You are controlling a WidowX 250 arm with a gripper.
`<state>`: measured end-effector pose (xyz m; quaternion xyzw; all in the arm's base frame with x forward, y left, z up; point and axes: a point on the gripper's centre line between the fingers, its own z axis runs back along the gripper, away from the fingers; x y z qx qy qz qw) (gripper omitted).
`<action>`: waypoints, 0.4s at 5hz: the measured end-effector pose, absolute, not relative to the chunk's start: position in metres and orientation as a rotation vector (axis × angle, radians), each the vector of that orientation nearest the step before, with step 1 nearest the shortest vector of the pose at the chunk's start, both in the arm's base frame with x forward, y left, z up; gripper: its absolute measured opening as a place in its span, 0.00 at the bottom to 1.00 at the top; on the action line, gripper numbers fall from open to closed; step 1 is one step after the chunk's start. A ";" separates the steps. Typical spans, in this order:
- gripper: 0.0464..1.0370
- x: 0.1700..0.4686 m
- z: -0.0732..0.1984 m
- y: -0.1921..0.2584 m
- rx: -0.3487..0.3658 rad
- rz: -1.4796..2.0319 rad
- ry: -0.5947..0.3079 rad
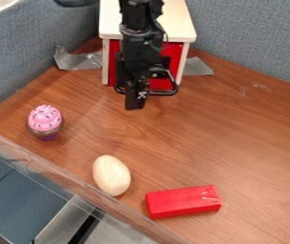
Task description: Opened the drawer
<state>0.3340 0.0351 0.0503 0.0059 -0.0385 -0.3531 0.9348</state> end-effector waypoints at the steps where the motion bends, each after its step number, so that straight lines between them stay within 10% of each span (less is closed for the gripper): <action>1: 0.96 0.336 0.051 0.036 0.017 -0.736 -0.093; 2: 0.96 0.341 0.055 0.039 0.026 -0.742 -0.109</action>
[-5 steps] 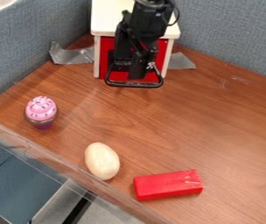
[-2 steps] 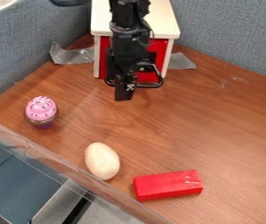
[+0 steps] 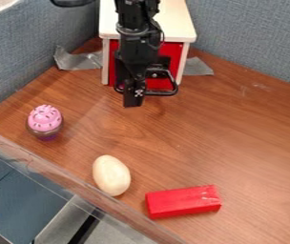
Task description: Opened the drawer
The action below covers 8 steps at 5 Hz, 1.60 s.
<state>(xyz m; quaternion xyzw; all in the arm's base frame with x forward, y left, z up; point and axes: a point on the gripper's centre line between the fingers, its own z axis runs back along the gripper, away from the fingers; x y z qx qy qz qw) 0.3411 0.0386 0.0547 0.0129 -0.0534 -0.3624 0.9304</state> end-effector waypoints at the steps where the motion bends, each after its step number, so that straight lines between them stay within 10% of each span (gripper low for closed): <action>1: 0.96 0.344 0.057 0.040 0.027 -0.735 -0.118; 5: 0.91 0.358 0.043 0.025 -0.015 -0.704 -0.153; 7: 0.31 0.358 0.039 0.026 -0.009 -0.663 -0.167; 8: 0.16 0.352 0.037 0.021 -0.004 -0.690 -0.156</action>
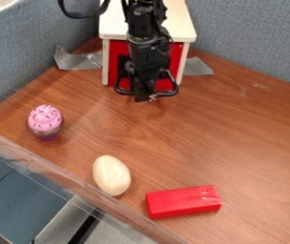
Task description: Opened the drawer
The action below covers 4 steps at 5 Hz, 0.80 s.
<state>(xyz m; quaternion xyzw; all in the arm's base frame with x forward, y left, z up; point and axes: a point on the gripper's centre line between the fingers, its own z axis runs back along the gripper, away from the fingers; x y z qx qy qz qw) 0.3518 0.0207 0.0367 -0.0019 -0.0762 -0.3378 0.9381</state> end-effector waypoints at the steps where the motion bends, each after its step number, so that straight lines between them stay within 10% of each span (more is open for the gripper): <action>1: 0.14 0.347 0.036 0.018 -0.003 -0.700 -0.157; 4: 0.10 0.318 0.037 -0.004 -0.030 -0.776 -0.150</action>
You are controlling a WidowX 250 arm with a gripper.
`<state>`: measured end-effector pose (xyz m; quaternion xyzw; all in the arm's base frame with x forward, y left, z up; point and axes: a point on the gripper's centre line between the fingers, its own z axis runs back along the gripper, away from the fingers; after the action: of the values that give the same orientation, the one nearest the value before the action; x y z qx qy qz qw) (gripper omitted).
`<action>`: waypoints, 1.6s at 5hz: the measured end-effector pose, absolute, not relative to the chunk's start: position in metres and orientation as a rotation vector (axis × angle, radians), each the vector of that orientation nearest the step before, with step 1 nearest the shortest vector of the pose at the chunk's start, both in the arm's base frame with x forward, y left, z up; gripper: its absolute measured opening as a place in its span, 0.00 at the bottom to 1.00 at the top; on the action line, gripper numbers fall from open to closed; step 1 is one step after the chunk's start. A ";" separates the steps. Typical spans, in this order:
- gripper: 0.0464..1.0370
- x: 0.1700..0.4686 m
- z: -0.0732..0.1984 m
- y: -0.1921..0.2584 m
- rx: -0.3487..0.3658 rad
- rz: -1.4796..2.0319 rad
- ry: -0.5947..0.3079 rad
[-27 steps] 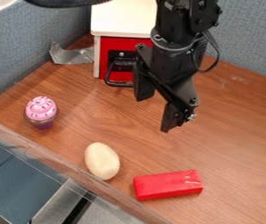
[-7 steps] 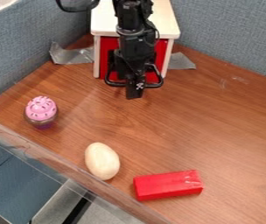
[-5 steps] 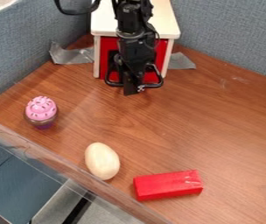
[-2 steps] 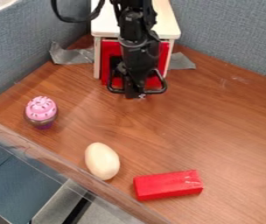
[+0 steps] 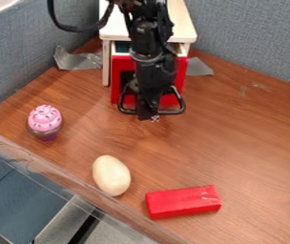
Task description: Opened the drawer
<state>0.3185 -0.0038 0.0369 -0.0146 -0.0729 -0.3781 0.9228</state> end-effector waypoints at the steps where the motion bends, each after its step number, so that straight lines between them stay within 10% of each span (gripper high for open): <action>1: 0.07 0.306 0.037 -0.013 -0.039 -0.822 -0.139; 8: 0.06 0.271 0.036 -0.037 -0.057 -0.942 -0.133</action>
<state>0.2709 -0.0367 0.0363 -0.0276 -0.0640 -0.4535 0.8885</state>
